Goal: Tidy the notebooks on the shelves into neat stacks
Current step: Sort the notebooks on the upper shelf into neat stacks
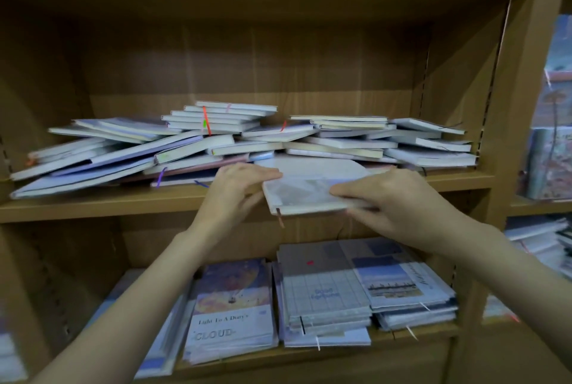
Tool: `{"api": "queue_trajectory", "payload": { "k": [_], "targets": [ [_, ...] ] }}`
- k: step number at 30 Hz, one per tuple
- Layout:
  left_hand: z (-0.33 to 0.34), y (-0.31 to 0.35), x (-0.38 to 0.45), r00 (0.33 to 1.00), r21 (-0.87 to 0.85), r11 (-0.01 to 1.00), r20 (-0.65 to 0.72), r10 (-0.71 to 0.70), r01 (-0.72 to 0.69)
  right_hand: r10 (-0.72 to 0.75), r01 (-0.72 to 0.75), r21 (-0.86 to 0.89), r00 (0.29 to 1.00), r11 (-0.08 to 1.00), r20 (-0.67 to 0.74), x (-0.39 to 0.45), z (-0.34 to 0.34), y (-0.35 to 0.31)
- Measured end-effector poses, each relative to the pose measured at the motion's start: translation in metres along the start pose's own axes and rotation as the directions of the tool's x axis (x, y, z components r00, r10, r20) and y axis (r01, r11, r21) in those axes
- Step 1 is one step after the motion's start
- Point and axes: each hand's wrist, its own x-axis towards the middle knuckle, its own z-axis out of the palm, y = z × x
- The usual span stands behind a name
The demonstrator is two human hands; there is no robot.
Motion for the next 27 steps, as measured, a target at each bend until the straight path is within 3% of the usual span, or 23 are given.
{"api": "queue_trajectory", "payload": {
  "k": [2,3,6,8,10,12,13,15,18,21,24,27],
  "targets": [
    [-0.003,0.004,-0.006,0.997,-0.053,0.997,0.058,-0.059,0.062,0.161,-0.242,0.402,0.961,0.883,0.225,-0.004,-0.008,0.005],
    [-0.002,0.005,-0.01,0.989,-0.081,0.99,0.103,-0.104,0.112,0.23,-0.355,0.487,0.927,0.798,0.297,-0.009,-0.006,0.014],
    [-0.003,0.007,-0.018,0.958,-0.092,0.965,0.175,-0.226,0.244,0.463,-0.53,0.389,0.848,0.754,0.258,-0.021,0.013,0.042],
    [-0.007,0.011,-0.015,0.917,-0.172,0.905,0.156,-0.366,0.39,0.559,-0.648,0.513,0.756,0.563,0.341,-0.017,0.028,0.048],
    [-0.009,0.022,-0.006,0.812,-0.366,0.726,0.236,-0.533,0.583,0.58,-0.684,0.635,0.697,0.359,0.422,-0.007,0.037,0.047],
    [-0.007,0.034,-0.002,0.697,-0.529,0.477,0.372,-0.613,0.702,0.623,-0.668,0.698,0.668,0.26,0.407,0.0,0.039,0.043],
    [-0.005,0.036,-0.002,0.658,-0.56,0.398,0.401,-0.637,0.726,0.643,-0.648,0.724,0.663,0.236,0.383,0.001,0.038,0.036],
    [-0.006,0.036,-0.01,0.614,-0.562,0.346,0.404,-0.678,0.751,0.679,-0.602,0.774,0.652,0.195,0.337,-0.003,0.039,0.021],
    [-0.012,0.028,-0.028,0.584,-0.55,0.324,0.402,-0.705,0.77,0.704,-0.508,0.844,0.662,0.17,0.257,-0.015,0.049,-0.005],
    [-0.026,0.027,-0.046,0.609,-0.521,0.38,0.391,-0.69,0.764,0.732,-0.465,0.863,0.655,0.196,0.186,-0.033,0.069,-0.029],
    [-0.036,0.031,-0.085,0.585,-0.434,0.395,0.532,-0.613,0.809,0.699,-0.492,0.828,0.691,0.268,0.185,-0.074,0.106,-0.056],
    [-0.028,0.035,-0.134,0.474,-0.299,0.377,0.668,-0.574,0.877,0.649,-0.556,0.791,0.704,0.254,0.287,-0.107,0.142,-0.076]
  ]
}}
